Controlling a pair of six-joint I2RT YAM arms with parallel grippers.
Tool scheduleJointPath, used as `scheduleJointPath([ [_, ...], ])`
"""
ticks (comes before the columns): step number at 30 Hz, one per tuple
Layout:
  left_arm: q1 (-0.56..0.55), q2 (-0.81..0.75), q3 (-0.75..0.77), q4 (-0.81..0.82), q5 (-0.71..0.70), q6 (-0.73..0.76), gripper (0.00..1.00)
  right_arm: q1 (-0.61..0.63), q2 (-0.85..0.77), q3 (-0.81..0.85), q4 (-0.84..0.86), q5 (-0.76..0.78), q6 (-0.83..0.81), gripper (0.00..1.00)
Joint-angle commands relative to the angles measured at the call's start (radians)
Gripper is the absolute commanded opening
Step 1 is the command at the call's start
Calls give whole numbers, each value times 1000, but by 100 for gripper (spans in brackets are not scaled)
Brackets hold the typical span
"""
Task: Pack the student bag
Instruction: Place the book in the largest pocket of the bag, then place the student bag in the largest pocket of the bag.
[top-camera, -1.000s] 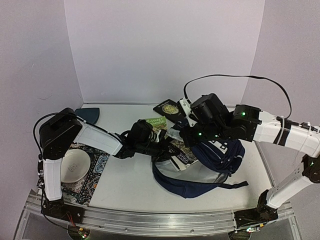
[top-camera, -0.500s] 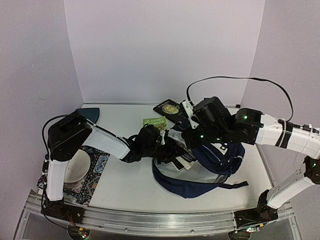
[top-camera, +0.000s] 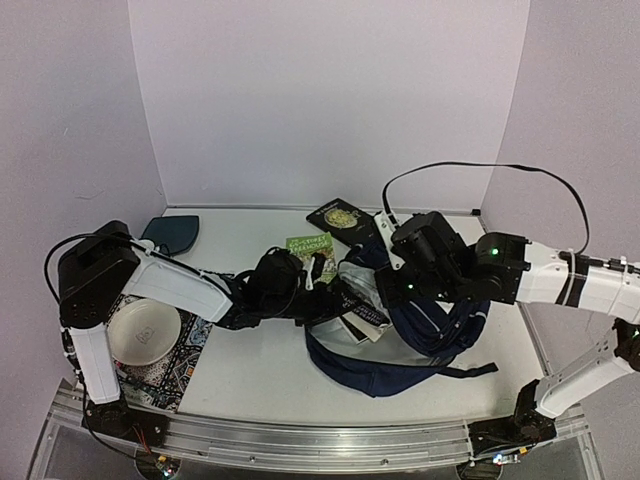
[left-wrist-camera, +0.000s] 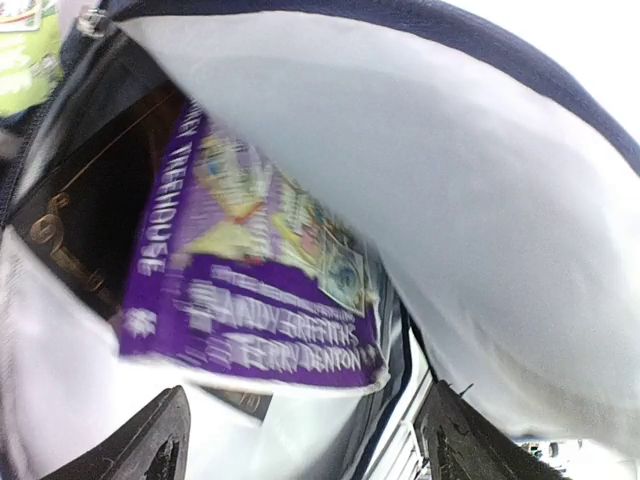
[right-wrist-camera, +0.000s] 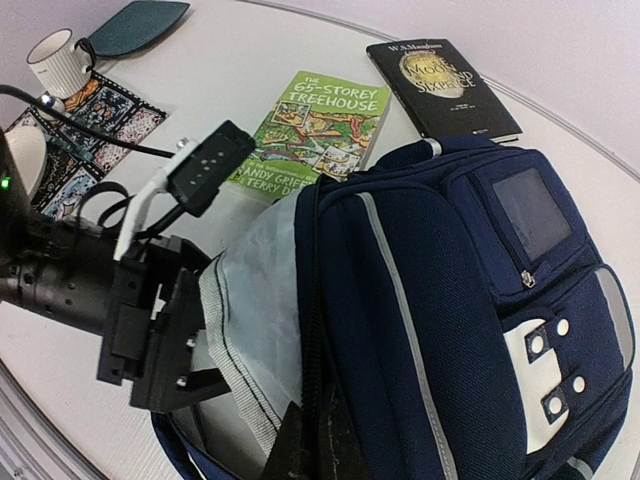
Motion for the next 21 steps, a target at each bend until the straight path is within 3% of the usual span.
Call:
scheduleJointPath([
  [1, -9, -112, -56, -52, -44, 49, 82, 0, -84, -33, -42, 94, 22, 0],
  [8, 1, -262, -159, -102, -114, 78, 82, 0, -184, -96, -146, 134, 49, 0],
  [15, 105, -385, -234, -240, -205, 112, 85, -1, -216, -133, -245, -22, 42, 0],
  [21, 194, -408, -226, -325, -220, 169, 88, 0, -130, -160, -252, -185, 42, 4],
])
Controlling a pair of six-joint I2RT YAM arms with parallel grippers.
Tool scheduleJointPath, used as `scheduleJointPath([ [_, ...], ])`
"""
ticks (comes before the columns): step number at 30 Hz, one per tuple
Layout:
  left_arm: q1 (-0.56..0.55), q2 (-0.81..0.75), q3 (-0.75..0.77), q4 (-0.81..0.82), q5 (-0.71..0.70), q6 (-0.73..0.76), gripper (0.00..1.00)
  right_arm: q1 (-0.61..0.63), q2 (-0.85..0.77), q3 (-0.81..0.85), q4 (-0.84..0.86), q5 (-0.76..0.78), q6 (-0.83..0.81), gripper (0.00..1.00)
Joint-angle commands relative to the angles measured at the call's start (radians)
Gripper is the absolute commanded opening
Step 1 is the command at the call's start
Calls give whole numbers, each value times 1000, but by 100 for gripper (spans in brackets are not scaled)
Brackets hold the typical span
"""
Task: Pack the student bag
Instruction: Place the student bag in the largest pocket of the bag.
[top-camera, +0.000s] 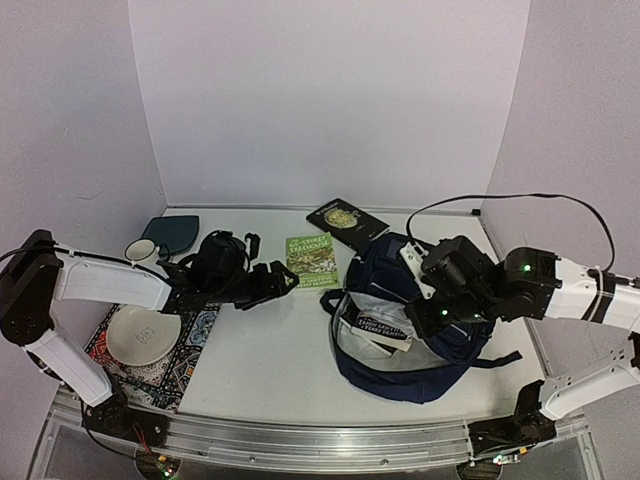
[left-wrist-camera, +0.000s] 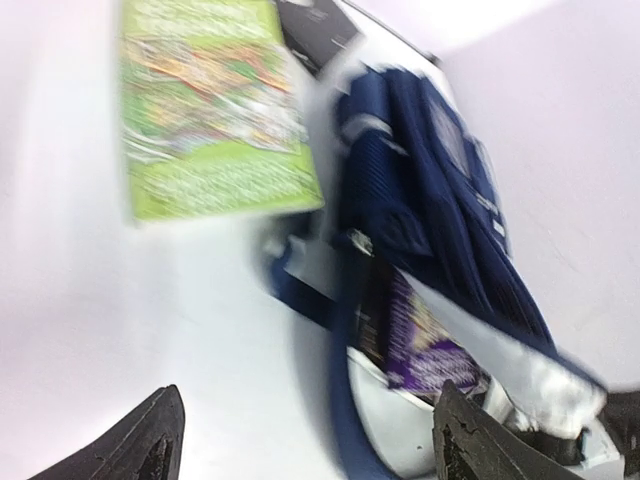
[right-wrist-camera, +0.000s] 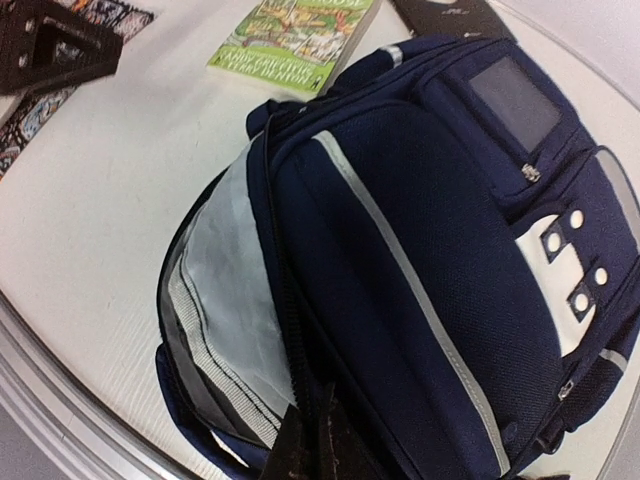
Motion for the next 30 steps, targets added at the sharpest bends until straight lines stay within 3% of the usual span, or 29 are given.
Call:
scheduleJointPath([
  [1, 46, -35, 10, -90, -42, 74, 88, -2, 74, -10, -49, -122, 8, 7],
  [7, 99, 11, 59, -134, -18, 123, 91, -3, 147, 53, -49, -212, -29, 28],
  [14, 172, 100, 158, -145, 63, 184, 91, -34, 248, 242, -51, -251, -102, 52],
  [19, 205, 197, 280, -173, 107, 237, 90, -143, 363, 344, -5, -269, -93, 54],
  [30, 248, 392, 455, -238, 146, 311, 85, -287, 675, 465, 298, -321, 6, 55],
])
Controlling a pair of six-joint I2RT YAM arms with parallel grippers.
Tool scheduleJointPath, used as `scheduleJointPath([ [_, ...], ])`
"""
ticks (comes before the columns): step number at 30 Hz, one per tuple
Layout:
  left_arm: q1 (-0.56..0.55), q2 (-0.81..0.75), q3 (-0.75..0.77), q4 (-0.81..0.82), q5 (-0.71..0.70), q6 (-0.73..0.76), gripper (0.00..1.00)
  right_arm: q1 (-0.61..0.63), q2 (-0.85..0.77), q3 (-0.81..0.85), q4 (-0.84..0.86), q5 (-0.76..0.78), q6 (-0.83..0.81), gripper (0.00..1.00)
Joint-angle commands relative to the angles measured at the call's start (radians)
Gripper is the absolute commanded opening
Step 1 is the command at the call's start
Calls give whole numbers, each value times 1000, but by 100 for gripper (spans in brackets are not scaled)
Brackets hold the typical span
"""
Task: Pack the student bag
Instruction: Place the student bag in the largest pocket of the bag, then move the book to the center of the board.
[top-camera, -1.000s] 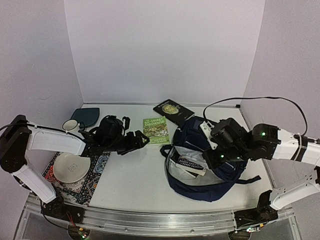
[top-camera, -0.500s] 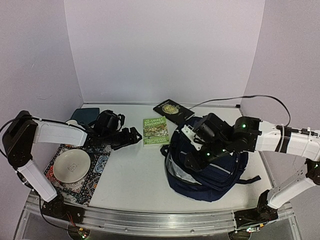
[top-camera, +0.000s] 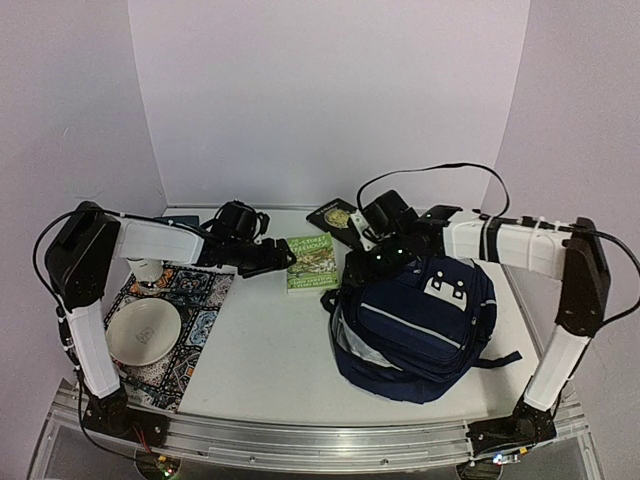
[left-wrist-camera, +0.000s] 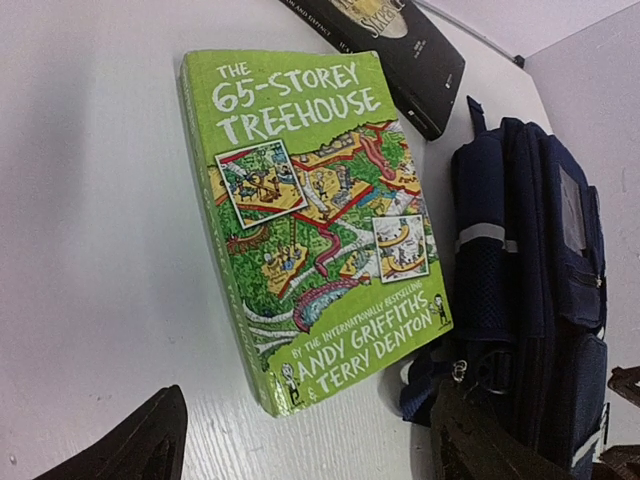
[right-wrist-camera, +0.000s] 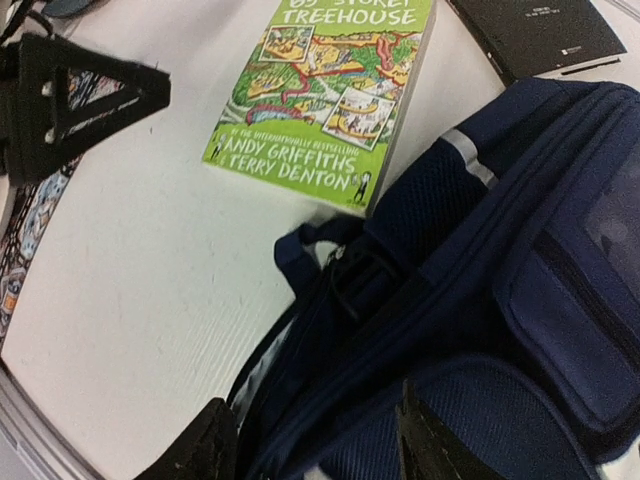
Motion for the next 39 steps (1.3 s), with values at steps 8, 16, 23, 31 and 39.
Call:
scheduleJointPath([
  [8, 35, 199, 178, -43, 95, 74, 81, -51, 335, 242, 191, 95, 128, 53],
  [16, 56, 268, 234, -51, 147, 77, 77, -75, 522, 401, 191, 105, 173, 47],
  [23, 57, 297, 247, -53, 179, 76, 67, -79, 578, 422, 191, 157, 212, 45],
  [31, 56, 288, 209, -52, 236, 54, 58, -71, 594, 400, 200, -96, 230, 29],
  [39, 45, 108, -16, -20, 268, 11, 54, 22, 441, 208, 247, -195, 247, 25],
])
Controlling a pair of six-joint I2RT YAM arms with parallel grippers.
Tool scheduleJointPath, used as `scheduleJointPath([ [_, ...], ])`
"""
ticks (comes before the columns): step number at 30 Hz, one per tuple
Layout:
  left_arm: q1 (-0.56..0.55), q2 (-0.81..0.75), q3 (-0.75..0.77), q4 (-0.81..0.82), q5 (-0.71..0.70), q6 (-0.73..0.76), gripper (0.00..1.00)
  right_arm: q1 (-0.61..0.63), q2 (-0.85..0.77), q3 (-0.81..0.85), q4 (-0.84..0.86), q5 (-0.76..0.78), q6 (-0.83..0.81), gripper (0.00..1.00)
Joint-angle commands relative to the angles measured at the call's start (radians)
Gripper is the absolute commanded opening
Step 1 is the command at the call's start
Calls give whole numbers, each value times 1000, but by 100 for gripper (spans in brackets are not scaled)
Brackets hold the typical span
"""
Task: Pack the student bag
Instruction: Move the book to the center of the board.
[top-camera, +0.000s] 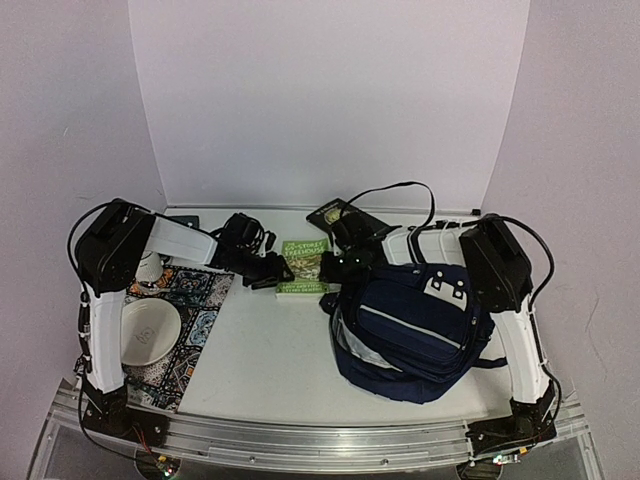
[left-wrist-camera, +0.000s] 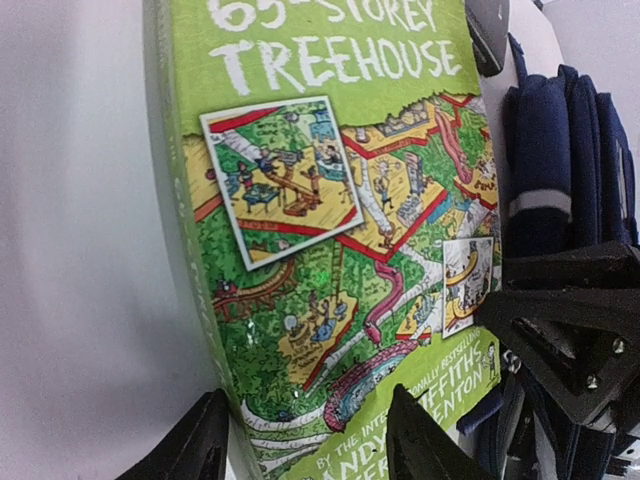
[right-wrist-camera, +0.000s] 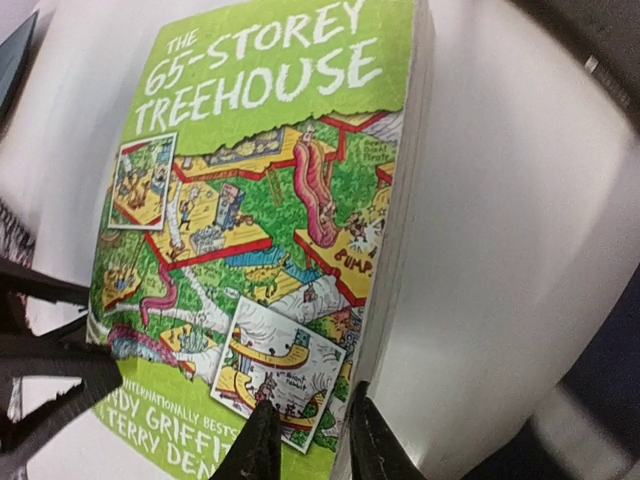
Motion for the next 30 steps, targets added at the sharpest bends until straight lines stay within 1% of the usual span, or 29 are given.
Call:
scheduleJointPath([
  [1, -28, -157, -156, 1, 49, -40, 54, 104, -118, -111, -41, -122, 26, 25],
  [8, -113, -392, -411, 5, -14, -103, 54, 231, -270, -301, -15, -81, 79, 25],
  [13, -213, -559, -591, 0, -53, -200, 54, 309, -391, -455, -18, -56, 128, 26],
  [17, -270, -666, -693, -3, -55, -278, 54, 341, -459, -558, -21, -47, 161, 28],
  [20, -275, -750, -751, -15, -56, -310, 55, 346, -510, -601, -29, -19, 171, 32],
  [22, -275, -791, -757, -42, -81, -309, 58, 345, -551, -621, -39, 52, 171, 37],
  [25, -273, -810, -711, -97, -142, -270, 66, 345, -576, -617, -40, 128, 154, 42],
  [27, -263, -799, -661, -122, -167, -239, 69, 344, -558, -584, -38, 135, 144, 45],
  [30, -216, -765, -606, -129, -161, -193, 70, 344, -502, -523, -36, 147, 138, 51],
])
